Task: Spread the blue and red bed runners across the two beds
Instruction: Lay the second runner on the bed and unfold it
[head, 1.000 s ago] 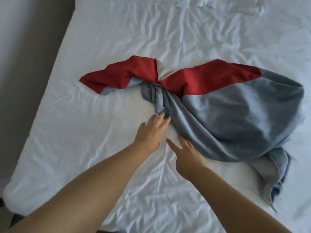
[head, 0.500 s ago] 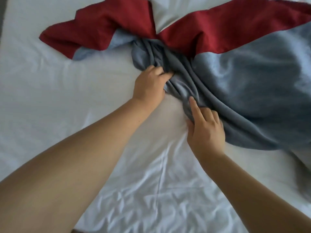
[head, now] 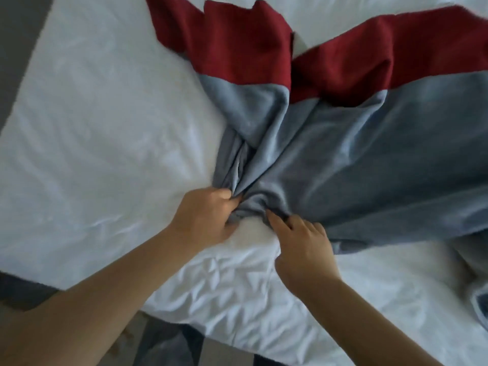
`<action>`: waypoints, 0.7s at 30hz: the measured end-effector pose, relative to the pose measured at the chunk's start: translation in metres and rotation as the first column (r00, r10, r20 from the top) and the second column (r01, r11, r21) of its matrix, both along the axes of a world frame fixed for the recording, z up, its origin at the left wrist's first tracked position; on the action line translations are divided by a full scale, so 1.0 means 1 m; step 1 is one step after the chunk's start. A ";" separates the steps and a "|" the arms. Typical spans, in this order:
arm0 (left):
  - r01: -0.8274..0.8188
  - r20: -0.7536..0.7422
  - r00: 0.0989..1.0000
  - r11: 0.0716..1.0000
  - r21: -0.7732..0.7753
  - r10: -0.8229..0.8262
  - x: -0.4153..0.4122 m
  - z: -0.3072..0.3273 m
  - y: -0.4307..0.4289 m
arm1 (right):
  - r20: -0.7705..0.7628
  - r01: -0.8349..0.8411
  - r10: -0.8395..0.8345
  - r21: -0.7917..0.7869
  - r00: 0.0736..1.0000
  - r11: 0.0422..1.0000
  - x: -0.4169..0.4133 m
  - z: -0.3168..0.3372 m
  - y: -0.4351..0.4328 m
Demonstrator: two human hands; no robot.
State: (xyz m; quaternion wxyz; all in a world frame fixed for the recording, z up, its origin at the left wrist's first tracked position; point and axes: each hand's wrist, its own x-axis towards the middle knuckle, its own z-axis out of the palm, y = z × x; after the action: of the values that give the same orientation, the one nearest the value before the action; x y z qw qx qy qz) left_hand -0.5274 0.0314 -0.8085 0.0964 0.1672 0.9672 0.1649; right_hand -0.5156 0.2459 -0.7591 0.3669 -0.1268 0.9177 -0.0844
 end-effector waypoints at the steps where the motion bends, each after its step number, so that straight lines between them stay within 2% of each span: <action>1: -0.023 0.034 0.999 1.000 0.008 0.023 0.016 0.001 -0.008 | 0.036 -0.066 0.065 0.022 0.997 0.998 0.008 0.005 -0.011; 4: -0.059 0.120 0.991 0.998 0.024 0.056 0.059 0.009 -0.027 | 0.125 -0.302 0.290 0.094 0.949 0.949 0.035 0.014 -0.044; 7: -0.057 0.186 0.981 0.998 -0.016 0.059 0.096 0.016 -0.041 | 0.213 -0.442 0.412 0.122 0.886 0.889 0.051 0.020 -0.067; 11: -0.053 0.293 0.955 0.999 0.000 0.051 0.130 0.032 -0.050 | 0.404 -0.536 0.451 0.124 0.796 0.835 0.058 0.038 -0.101; 14: -0.115 0.259 0.963 0.985 0.127 0.080 0.126 0.051 -0.061 | 0.472 -0.523 0.422 0.098 0.774 0.847 0.042 0.058 -0.125; 16: -0.128 0.158 0.982 0.977 0.169 0.102 0.100 0.058 -0.077 | 0.349 -0.456 0.406 0.069 0.844 0.888 0.015 0.071 -0.144; 18: -0.214 0.079 0.976 0.969 0.126 0.205 0.061 0.052 -0.100 | 0.058 -0.322 0.323 -0.036 0.944 0.946 -0.016 0.073 -0.164; 20: -0.348 0.054 0.936 0.937 0.010 0.347 0.016 0.040 -0.127 | -0.247 -0.252 0.211 -0.150 0.946 0.956 -0.049 0.060 -0.184; 21: -0.366 0.050 0.929 0.930 -0.044 0.368 -0.005 0.033 -0.139 | -0.332 -0.247 0.177 -0.181 0.926 0.952 -0.066 0.051 -0.194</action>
State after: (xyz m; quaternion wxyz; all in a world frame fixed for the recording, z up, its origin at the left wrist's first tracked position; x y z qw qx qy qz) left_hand -0.5327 -0.1079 -0.7757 0.0946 -0.0229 0.9809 0.1681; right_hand -0.5816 0.0517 -0.7081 0.2078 -0.2775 0.9298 -0.1238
